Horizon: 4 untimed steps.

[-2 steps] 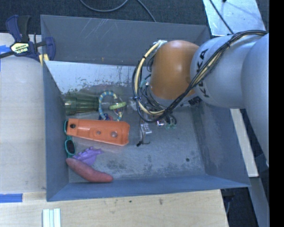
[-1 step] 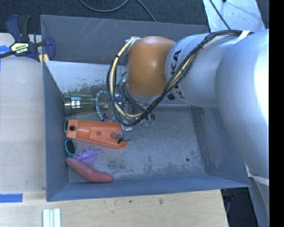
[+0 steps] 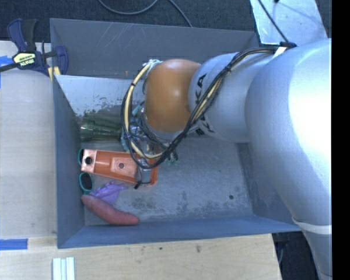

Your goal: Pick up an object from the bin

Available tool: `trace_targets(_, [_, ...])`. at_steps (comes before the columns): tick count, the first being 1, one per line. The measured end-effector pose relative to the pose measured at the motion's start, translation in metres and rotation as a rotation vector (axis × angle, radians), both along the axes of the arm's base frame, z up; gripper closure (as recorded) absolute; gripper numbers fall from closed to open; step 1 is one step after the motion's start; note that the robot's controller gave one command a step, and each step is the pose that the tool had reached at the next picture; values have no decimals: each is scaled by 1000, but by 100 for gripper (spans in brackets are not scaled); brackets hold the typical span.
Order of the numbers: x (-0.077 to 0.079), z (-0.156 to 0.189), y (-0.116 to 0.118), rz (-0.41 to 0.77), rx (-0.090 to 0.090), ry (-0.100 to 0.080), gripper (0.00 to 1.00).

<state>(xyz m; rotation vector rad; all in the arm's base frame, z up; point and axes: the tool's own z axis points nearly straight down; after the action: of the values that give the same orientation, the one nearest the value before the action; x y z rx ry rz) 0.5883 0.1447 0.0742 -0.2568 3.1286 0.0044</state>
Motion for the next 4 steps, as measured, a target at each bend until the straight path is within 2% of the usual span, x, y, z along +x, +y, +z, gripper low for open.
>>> trace_targets(1, [-10,1,20,29,-4,-14,100])
trace_targets(4, [-11,5,20,30,-4,-13,100])
